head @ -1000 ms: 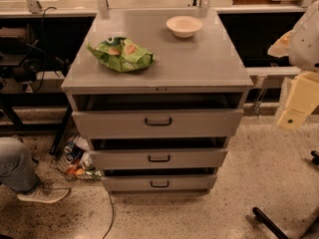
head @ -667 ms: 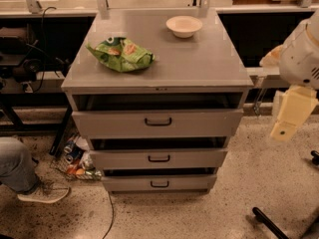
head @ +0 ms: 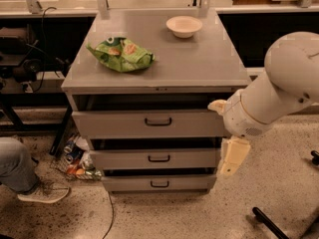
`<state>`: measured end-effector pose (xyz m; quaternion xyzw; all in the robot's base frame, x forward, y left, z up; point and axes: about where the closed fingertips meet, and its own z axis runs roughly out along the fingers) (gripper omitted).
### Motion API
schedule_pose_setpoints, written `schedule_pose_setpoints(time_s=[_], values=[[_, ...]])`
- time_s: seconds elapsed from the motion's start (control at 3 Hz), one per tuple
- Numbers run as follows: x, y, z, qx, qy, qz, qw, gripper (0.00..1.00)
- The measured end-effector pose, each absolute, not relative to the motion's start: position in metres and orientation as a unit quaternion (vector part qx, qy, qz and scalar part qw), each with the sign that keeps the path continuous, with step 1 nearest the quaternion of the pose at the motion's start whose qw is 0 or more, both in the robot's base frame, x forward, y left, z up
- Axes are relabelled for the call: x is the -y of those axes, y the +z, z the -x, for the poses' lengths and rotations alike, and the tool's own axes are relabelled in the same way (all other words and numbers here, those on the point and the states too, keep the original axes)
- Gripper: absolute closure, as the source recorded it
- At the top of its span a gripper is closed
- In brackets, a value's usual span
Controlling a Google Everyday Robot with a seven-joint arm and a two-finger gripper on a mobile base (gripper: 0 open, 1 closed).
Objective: Open top drawer
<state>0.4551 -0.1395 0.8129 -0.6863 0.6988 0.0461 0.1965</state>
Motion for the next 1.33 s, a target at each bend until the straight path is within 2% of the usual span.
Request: schedule_pose_setpoints(time_s=[0.67, 1.33], values=[[0.142, 0.788, -0.472, -0.704, 0.037, 0.680, 0.202, 0.00], [0.148, 0.729, -0.540, -0.720, -0.024, 0.655, 0.227, 0.00]])
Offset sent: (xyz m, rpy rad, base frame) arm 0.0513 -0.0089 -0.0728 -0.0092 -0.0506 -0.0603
